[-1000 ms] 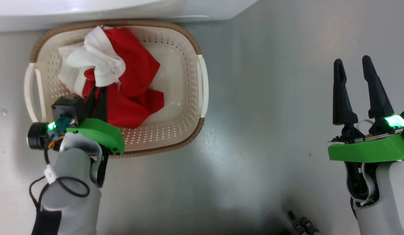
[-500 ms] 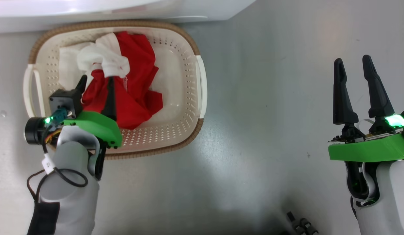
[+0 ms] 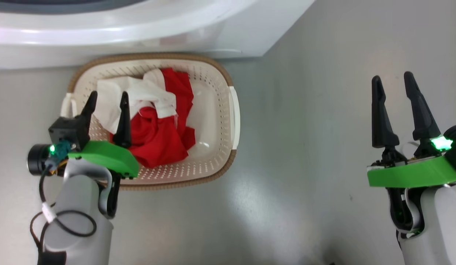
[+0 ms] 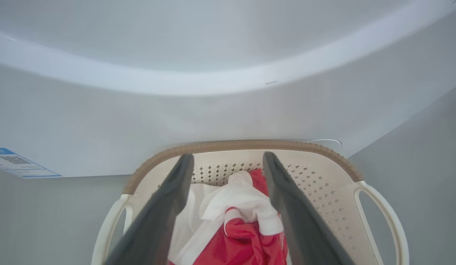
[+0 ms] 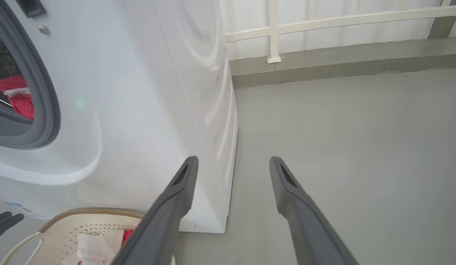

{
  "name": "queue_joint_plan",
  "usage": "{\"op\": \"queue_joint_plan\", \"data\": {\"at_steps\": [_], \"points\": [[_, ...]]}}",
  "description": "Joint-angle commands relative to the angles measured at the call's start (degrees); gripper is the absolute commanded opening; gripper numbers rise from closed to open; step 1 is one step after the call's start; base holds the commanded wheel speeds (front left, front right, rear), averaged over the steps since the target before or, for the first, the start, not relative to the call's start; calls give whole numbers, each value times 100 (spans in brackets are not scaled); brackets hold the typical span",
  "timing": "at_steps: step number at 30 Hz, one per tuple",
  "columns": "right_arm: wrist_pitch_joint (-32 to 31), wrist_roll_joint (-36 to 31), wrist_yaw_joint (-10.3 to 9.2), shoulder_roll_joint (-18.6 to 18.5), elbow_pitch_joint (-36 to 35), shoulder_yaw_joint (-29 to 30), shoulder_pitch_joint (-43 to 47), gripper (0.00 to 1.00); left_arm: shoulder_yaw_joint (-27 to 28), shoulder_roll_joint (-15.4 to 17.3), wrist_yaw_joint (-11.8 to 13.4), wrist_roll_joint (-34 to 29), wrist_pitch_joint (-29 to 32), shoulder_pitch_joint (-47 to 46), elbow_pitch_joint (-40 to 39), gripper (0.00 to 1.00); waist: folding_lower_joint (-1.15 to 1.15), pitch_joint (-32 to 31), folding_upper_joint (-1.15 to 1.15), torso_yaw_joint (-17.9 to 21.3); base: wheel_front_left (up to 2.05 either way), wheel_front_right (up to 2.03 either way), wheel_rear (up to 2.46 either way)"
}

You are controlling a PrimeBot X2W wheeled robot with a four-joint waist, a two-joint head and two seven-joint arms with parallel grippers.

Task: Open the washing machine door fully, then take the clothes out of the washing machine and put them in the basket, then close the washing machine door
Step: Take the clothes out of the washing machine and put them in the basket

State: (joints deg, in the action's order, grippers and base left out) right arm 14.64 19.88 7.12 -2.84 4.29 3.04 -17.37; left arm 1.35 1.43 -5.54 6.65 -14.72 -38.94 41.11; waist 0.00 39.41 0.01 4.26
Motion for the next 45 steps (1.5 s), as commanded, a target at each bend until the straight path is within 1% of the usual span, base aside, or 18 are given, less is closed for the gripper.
{"op": "queue_joint_plan", "data": {"at_steps": [1,8,18,28,38,45], "points": [[36,-54,36,-4,-100,-97,250,100,131,145,-3,23,-28,280,-177,100,0,-298,-1,-111,0,0,0],[36,-151,36,-4,-15,-114,487,100,250,145,11,163,-28,733,-854,100,0,-809,-1,-204,0,0,0],[36,-201,36,-8,70,-168,729,100,330,145,-5,83,-28,1346,-1829,100,0,-1365,-1,-262,0,0,0],[36,-180,36,-63,112,-157,1109,100,378,145,48,107,-28,2095,-2827,100,0,-1903,-1,-312,0,0,0],[36,-154,36,-81,66,-95,1443,100,481,145,100,63,-28,2859,-3421,100,0,-2217,-1,-311,0,0,0],[36,-145,36,-91,34,-33,1754,100,516,145,258,152,-28,3494,-3806,100,0,-2423,-1,-350,0,0,0]]}}
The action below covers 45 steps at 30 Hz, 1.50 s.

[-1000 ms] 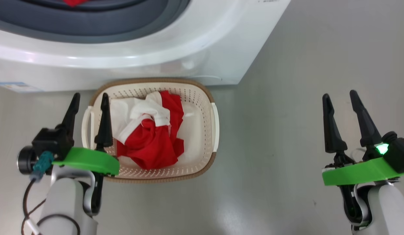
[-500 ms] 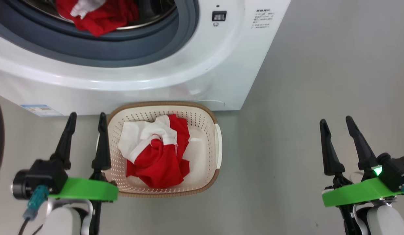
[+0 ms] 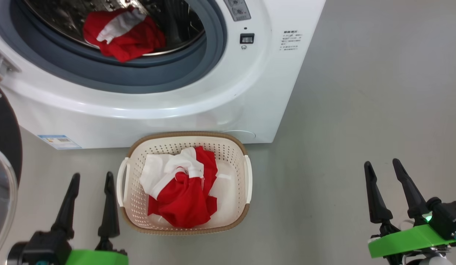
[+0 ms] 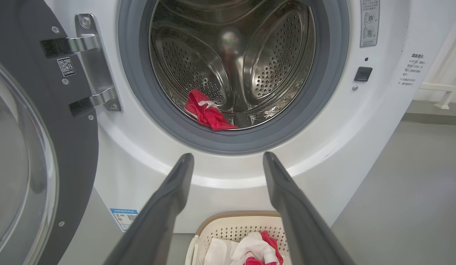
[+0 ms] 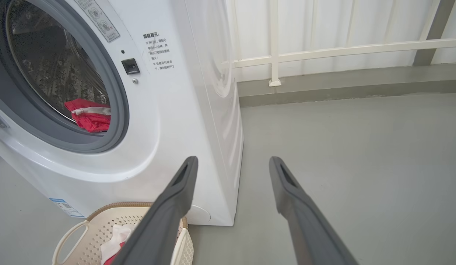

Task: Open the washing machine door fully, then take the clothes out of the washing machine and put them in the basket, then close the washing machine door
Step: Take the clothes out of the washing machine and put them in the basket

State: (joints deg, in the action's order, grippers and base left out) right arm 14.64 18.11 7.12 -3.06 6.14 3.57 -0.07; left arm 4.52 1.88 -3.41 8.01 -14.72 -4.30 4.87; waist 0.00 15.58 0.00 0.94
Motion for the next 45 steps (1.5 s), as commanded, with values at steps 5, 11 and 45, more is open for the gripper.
{"op": "queue_joint_plan", "data": {"at_steps": [5,11,45], "points": [[36,39,36,-57,-162,-43,148,100,173,99,164,126,-28,277,-359,100,0,-101,0,-46,0,0,0],[36,40,36,-47,-158,-78,161,100,136,99,237,189,-28,335,-422,100,0,-120,0,-15,0,0,0],[36,74,36,10,-350,-174,-960,100,-728,501,307,-1088,354,-4824,3001,100,0,1661,0,142,0,0,0]]}}
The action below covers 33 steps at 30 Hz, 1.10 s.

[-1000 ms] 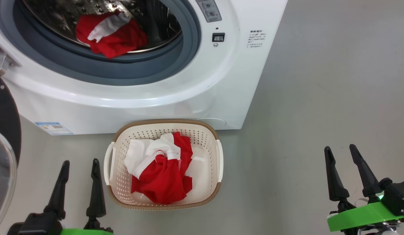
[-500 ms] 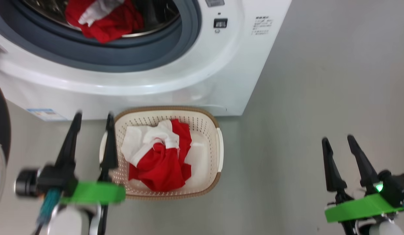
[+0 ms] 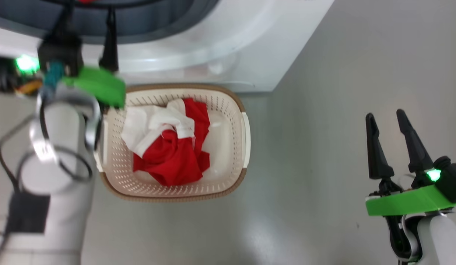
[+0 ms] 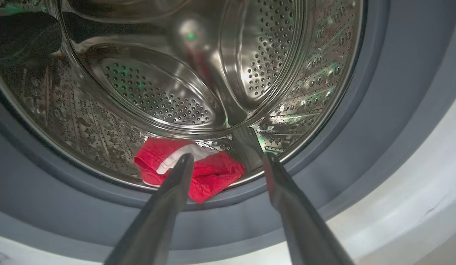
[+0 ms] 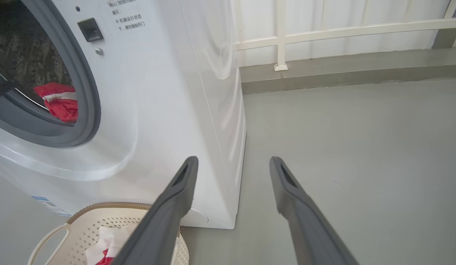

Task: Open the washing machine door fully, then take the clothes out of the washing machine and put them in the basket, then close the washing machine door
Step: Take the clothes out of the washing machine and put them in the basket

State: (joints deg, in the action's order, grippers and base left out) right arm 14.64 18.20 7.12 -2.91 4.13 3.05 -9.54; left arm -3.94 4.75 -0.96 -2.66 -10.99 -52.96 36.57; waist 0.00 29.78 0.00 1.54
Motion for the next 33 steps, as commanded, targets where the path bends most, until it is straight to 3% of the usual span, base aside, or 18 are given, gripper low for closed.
{"op": "queue_joint_plan", "data": {"at_steps": [1,14,31,32,33], "points": [[36,72,36,-4,-149,-119,-48,100,96,236,68,-47,45,-165,-16,100,0,291,0,98,0,0,0],[36,284,36,2,-144,-298,-419,100,-289,724,226,-550,556,-2174,1859,100,0,772,0,377,0,0,0],[36,498,36,2,-188,-521,-535,100,-759,1312,512,-958,567,-3295,3359,100,0,1161,0,850,0,0,0],[36,506,36,2,-186,-527,-541,100,-769,1325,543,-960,592,-3326,3402,92,0,1169,0,863,0,0,0],[36,515,36,2,-184,-529,-547,100,-779,1336,582,-962,615,-3351,3439,48,0,1175,0,874,0,0,0]]}}
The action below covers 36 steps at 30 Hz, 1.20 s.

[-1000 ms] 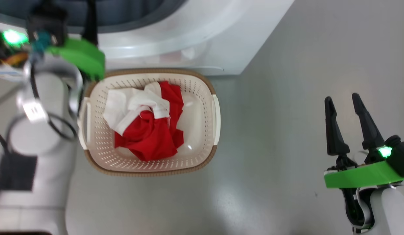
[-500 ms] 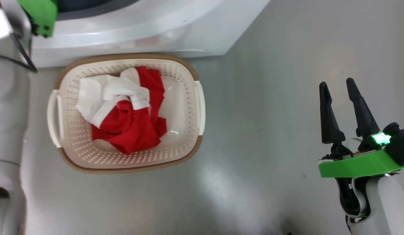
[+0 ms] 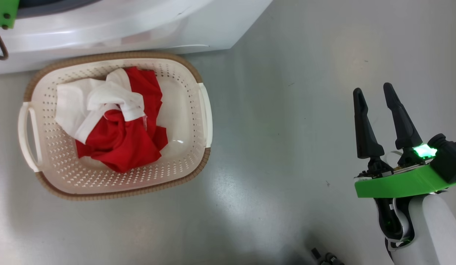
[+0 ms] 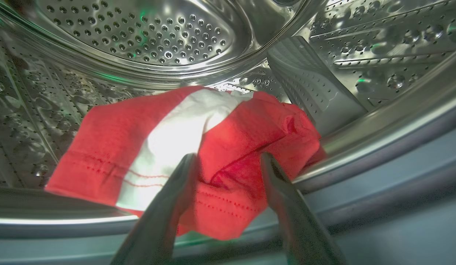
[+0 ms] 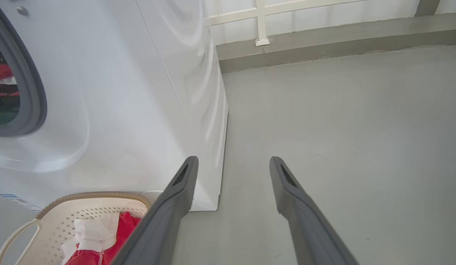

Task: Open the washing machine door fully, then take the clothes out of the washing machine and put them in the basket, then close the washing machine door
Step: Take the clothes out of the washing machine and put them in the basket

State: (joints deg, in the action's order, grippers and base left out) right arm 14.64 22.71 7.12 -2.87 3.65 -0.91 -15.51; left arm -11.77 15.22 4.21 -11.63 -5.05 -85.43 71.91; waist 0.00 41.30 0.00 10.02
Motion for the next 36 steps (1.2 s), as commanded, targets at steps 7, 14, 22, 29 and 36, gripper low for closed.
{"op": "queue_joint_plan", "data": {"at_steps": [7,14,22,29,36], "points": [[36,85,36,-1,-125,-108,59,100,-87,297,249,-59,16,-125,39,0,0,-21,0,38,0,0,0],[36,40,36,-1,-125,-27,62,100,-60,142,402,108,-372,-91,37,0,0,-115,0,-66,0,0,0],[36,-36,36,-1,-121,49,119,100,324,-135,426,714,-936,217,-276,0,0,-349,0,-258,0,0,0],[36,-108,36,-1,-114,105,180,100,577,-328,339,1191,-992,1002,-1631,0,0,-535,0,-437,0,0,0],[36,-160,36,-1,-99,153,286,100,776,-442,272,1501,-994,2067,-3204,0,0,-750,0,-575,0,0,0]]}}
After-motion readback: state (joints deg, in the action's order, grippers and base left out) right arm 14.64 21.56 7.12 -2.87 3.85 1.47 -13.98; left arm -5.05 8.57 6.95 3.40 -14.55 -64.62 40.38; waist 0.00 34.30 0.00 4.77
